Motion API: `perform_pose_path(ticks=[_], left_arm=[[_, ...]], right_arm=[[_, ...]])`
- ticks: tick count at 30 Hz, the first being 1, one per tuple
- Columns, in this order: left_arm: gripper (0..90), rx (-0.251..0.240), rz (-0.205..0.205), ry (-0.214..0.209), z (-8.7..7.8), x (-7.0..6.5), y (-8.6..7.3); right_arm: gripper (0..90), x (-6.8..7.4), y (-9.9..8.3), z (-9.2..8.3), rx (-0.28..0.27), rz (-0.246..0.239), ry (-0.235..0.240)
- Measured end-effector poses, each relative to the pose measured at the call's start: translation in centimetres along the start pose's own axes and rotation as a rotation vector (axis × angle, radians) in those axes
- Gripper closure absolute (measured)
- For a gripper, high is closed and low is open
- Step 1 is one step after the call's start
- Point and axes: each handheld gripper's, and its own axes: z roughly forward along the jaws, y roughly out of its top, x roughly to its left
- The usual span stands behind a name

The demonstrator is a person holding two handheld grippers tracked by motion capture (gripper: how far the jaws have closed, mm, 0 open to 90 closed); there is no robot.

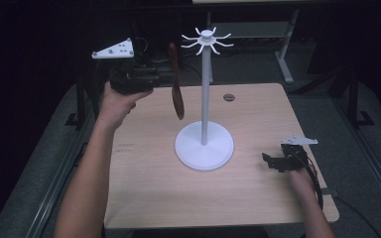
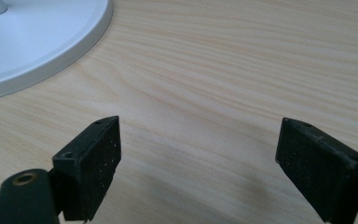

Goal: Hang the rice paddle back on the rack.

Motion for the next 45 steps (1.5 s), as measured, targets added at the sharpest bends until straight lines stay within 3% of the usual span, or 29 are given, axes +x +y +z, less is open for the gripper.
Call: perform_pose_path(ticks=[35,45], left_arm=[[77.0,0.016,0.008,-0.027,3.1,0.0,0.8],[65.0,0.035,0.017,0.001,2.1,-0.3,0.7]], right_arm=[[13.5,-0.2,0.0,-0.1,-0.009,0.003,0.001],[13.5,-0.3,-0.1,-0.1,-0.008,0.006,0.004]])
